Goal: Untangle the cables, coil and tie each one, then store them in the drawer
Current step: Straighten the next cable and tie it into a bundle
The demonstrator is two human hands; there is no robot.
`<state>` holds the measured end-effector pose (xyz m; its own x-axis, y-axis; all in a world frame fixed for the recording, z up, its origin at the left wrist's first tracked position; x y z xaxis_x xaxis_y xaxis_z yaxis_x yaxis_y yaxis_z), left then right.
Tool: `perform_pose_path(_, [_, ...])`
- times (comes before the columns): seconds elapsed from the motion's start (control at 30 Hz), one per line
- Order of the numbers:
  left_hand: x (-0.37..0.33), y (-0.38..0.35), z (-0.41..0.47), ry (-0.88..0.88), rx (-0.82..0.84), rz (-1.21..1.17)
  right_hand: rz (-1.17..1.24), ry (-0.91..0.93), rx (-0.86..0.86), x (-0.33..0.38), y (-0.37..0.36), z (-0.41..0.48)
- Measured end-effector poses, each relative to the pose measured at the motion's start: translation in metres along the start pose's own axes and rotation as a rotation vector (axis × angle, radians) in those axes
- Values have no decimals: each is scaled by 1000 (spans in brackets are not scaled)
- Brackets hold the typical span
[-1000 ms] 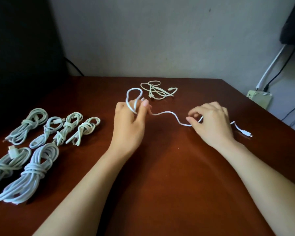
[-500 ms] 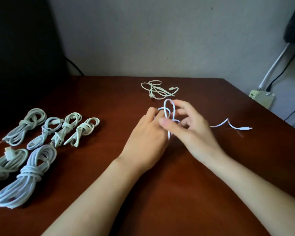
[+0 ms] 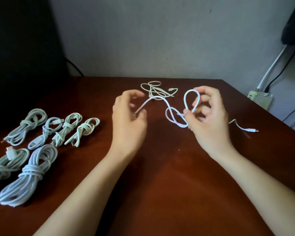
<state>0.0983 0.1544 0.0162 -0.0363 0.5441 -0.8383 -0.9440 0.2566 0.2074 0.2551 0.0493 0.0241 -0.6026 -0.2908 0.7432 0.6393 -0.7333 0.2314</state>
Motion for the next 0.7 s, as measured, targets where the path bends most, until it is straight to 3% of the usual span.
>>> perform_pose_path(0.13, [26,5,8,200,68,22,51,12,-32,0,6,2])
perform_pose_path(0.27, [36,3,10,349,140,-299,28,-14,-32,-7,9,4])
perform_pose_path(0.57, [52,24,17,615,-197,-917,-435,165,-122,-5,18,5])
perform_pose_path(0.7, [49,21,15,679,-116,-1121,-563,51,-107,-16,17,6])
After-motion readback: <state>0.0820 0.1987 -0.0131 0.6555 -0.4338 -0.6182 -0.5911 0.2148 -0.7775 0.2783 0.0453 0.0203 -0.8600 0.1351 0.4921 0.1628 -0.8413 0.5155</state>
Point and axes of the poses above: each hand's wrist, its own z-axis towards the middle knuckle, its own y-axis out of the back of the hand, x = y × z, the point moved 6 cm from there along z, towards the middle knuckle, and after that the axes turned 4 degrees about x, right-handed, at the moved point
